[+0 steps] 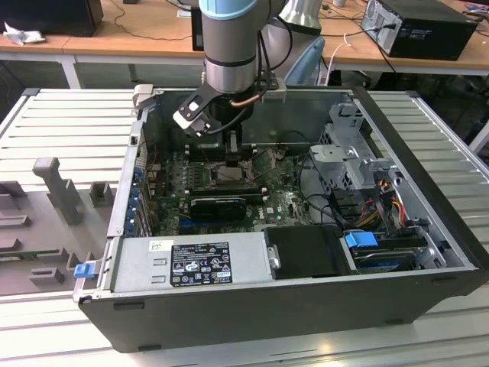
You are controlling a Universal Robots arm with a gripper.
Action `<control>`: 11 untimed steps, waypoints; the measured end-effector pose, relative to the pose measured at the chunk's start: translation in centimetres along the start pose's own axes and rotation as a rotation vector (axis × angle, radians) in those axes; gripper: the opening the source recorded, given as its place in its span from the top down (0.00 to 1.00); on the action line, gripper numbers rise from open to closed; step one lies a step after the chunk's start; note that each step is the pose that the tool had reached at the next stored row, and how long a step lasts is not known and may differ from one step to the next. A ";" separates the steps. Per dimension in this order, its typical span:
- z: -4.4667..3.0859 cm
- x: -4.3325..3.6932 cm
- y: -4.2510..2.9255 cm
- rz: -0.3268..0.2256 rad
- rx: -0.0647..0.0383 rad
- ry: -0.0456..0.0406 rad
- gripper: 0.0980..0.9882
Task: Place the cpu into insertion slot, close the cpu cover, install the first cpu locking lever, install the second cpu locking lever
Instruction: 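Close the cpu cover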
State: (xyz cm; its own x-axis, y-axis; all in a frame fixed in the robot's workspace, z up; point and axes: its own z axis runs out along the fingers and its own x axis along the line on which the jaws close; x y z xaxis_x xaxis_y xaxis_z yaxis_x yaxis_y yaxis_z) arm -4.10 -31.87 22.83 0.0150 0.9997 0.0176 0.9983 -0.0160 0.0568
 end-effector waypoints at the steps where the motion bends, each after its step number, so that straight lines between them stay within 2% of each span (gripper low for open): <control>1: -0.03 0.00 0.00 0.000 0.000 -0.0001 0.99; 7: -0.50 0.01 0.03 0.000 0.000 -0.0002 0.99; 11: -0.55 0.01 0.15 0.000 0.000 -0.0004 0.99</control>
State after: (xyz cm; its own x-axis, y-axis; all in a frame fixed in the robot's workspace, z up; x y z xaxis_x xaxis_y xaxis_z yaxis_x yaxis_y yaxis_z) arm -3.98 -31.87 23.39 0.0150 0.9997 0.0172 0.9983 -0.0159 0.0565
